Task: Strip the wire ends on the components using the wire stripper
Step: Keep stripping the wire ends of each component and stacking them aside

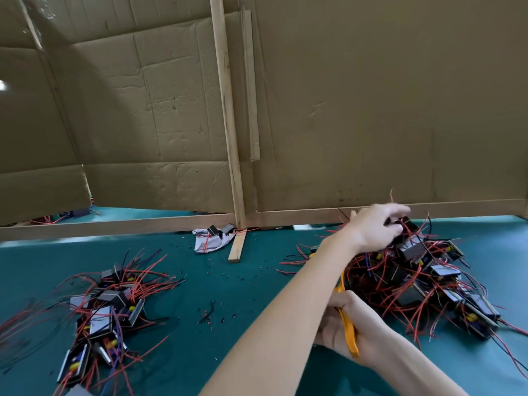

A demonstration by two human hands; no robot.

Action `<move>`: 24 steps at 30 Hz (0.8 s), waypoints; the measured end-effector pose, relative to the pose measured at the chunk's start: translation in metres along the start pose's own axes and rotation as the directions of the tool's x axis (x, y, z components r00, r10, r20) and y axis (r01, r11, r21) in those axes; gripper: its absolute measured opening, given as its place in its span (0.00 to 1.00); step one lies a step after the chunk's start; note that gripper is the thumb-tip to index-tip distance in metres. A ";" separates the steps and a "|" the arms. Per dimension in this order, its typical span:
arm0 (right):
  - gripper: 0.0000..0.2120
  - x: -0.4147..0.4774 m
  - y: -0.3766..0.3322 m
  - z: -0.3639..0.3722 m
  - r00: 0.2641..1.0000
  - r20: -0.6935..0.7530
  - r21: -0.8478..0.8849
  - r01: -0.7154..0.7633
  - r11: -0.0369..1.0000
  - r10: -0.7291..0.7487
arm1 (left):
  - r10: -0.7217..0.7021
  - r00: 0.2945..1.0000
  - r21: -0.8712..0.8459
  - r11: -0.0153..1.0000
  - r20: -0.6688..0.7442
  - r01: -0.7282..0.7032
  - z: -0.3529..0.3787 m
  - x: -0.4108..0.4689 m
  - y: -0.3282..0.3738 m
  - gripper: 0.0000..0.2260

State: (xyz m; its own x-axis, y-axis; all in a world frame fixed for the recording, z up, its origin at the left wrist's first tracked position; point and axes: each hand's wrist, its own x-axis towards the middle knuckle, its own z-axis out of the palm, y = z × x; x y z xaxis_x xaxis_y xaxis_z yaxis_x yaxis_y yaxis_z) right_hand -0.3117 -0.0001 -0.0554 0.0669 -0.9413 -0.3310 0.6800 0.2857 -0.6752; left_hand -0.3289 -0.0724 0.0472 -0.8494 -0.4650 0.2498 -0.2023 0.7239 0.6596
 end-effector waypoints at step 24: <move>0.08 0.003 -0.002 0.001 0.999 -0.008 0.043 0.039 0.998 -0.038 | -0.814 0.424 0.540 0.166 -0.397 0.825 -0.210 -0.225 -0.213 0.19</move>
State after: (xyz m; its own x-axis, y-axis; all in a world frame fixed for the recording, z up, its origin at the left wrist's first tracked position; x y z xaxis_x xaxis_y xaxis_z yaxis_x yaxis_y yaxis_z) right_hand -0.3118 -0.0033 -0.0545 0.0351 -0.9502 -0.3098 0.7128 0.2411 -0.6586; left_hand 0.0072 -0.2293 -0.0010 -0.0016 -0.9887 -0.1502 -0.9977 0.0118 -0.0669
